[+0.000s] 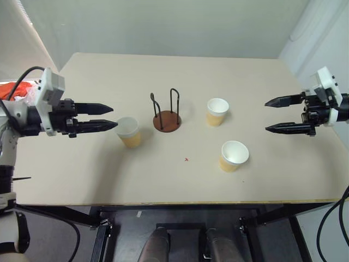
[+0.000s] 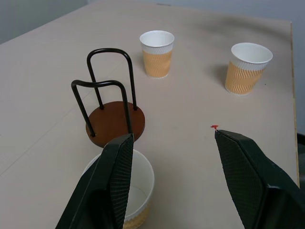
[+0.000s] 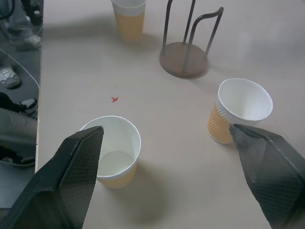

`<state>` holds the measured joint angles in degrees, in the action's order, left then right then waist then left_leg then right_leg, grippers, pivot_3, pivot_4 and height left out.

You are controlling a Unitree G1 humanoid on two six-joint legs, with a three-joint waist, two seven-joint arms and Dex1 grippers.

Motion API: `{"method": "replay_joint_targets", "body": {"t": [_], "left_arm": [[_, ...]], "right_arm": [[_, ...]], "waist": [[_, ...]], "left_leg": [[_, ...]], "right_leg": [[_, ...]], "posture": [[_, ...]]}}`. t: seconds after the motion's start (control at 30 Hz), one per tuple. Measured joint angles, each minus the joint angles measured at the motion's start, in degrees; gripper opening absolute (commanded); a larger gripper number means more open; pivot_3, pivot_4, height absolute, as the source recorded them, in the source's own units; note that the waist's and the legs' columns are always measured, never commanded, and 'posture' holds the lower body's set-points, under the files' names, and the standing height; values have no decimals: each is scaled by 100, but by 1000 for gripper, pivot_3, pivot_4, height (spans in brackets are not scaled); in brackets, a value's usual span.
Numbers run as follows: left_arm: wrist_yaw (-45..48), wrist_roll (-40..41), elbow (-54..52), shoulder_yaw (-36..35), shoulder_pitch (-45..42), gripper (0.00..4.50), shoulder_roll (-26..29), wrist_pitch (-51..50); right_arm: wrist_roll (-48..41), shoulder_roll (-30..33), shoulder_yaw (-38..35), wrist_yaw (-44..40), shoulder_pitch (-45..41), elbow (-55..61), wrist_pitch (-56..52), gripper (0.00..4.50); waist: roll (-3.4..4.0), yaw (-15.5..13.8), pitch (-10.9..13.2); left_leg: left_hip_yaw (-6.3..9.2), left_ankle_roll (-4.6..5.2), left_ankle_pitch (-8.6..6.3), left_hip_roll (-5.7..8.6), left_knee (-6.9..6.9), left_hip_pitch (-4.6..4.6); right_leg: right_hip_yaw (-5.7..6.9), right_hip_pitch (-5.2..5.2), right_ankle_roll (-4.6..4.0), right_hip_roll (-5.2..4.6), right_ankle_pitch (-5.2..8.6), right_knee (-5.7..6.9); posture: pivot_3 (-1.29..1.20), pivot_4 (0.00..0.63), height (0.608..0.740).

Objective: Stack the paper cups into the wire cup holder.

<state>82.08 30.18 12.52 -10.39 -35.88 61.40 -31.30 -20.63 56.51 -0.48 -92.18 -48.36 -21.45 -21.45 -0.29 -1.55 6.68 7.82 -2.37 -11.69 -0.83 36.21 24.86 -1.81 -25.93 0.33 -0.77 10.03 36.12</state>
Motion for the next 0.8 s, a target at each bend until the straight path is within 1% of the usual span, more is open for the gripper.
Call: {"method": "replay_joint_targets", "body": {"t": [0.17, 0.23, 0.37, 0.5, 0.6, 0.7, 0.8], "left_arm": [[-20, -30, 0, 0, -1, 2954, -7, 6], [-170, -96, 34, 1, -63, 2954, -102, 70], [-801, -384, 348, 148, -592, 2954, -646, 301], [-1256, -882, 661, 667, -973, 2954, -1207, 520], [-1416, -1108, 1034, 972, -1221, 2954, -1638, 544], [-1511, -1357, 1408, 1230, -1467, 2954, -1912, 695], [-1767, -1692, 1996, 1394, -1747, 2954, -2270, 966]], "right_arm": [[-33, 0, -1, 1, 5, 59, -20, 4500], [-48, 2, -16, 6, 47, 99, -29, 4500], [-85, -11, -49, 42, 64, 208, -107, 4500], [-287, -77, -104, 201, 63, 527, -353, 4500], [-407, -117, -132, 361, 90, 843, -534, 4500], [-511, -115, -174, 474, 163, 1165, -669, 4500], [-597, -110, -262, 610, 275, 1407, -790, 4500]], "waist": [[0, 0, 0], [0, -8, 0], [0, -39, 0], [1, -24, -1], [1, -22, -1], [1, -24, -1], [1, -37, -1]], "left_leg": [[0, 0, 0, 0, 0, 0], [1, 1, 0, 0, 1, 0], [1, 8, 6, 3, 17, -1], [-2, 11, 6, 7, 35, -1], [-2, 12, 7, 7, 43, 5], [-3, 14, 6, 8, 45, 5], [-2, 17, 6, 10, 54, 6]], "right_leg": [[0, 0, 0, 0, 0, 0], [1, 2, 1, 0, 0, 0], [2, 12, 6, -2, -8, 0], [0, 21, 16, -5, -17, -8], [0, 21, 32, -5, -27, -11], [0, 23, 59, -5, -42, -13], [0, 28, 73, -5, -51, -16]], "posture": [[0, 150, 740], [0, 150, 740], [0, 150, 740], [0, 150, 740], [0, 150, 740], [0, 150, 740], [0, 150, 740]]}}
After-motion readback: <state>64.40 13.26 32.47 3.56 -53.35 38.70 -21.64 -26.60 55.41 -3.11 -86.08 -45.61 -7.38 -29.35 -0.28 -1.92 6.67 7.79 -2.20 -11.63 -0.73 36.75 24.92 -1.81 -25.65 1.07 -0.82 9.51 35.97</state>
